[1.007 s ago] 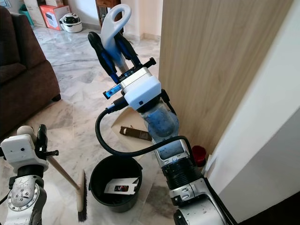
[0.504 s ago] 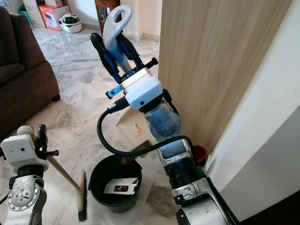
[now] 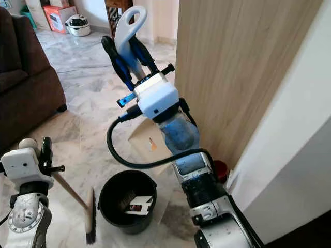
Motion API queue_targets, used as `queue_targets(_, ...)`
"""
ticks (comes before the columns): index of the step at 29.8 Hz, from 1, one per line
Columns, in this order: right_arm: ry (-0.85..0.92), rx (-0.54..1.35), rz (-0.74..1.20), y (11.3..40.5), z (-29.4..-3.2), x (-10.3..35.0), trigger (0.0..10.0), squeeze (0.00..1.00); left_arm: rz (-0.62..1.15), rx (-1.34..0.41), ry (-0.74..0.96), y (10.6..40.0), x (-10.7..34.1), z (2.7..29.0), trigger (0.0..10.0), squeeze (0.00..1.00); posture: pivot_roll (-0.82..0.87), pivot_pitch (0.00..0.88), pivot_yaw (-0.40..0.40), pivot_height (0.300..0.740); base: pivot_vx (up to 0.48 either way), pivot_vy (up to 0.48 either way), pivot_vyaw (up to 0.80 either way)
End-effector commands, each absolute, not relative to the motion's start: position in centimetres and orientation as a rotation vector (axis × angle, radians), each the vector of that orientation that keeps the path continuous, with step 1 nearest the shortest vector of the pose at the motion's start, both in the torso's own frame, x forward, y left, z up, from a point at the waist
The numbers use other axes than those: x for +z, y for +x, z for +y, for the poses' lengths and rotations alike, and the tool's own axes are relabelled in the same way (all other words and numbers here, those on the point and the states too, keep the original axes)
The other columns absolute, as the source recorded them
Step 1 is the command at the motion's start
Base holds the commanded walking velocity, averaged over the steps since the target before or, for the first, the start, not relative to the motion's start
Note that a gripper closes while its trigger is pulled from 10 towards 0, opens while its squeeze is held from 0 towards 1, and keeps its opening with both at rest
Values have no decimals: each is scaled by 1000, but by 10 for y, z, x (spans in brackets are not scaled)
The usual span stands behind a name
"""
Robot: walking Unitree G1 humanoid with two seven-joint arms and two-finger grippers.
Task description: Sweep floor
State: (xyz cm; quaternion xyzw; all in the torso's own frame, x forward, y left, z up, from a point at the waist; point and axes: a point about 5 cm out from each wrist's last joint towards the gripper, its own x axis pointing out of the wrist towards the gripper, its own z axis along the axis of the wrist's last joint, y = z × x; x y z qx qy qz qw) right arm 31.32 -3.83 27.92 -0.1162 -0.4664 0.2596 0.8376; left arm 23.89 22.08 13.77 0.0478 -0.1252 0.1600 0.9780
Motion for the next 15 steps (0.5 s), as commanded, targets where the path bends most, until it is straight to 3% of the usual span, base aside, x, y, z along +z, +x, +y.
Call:
queue_targets(1, -269, 515, -980, 318, -43, 283, 10000, 0, -301, 323, 100, 239, 148, 222, 10000, 0, 131, 14, 34, 740, 0, 0, 0)
queue_targets(6, -299, 376, -816, 338, -62, 264, 10000, 0, -301, 322, 97, 239, 148, 221, 10000, 0, 132, 14, 31, 740, 0, 0, 0)
queue_targets(15, -116, 237, -572, 356, -86, 240, 10000, 0, -303, 317, 88, 241, 148, 219, 10000, 0, 127, 15, 29, 740, 0, 0, 0)
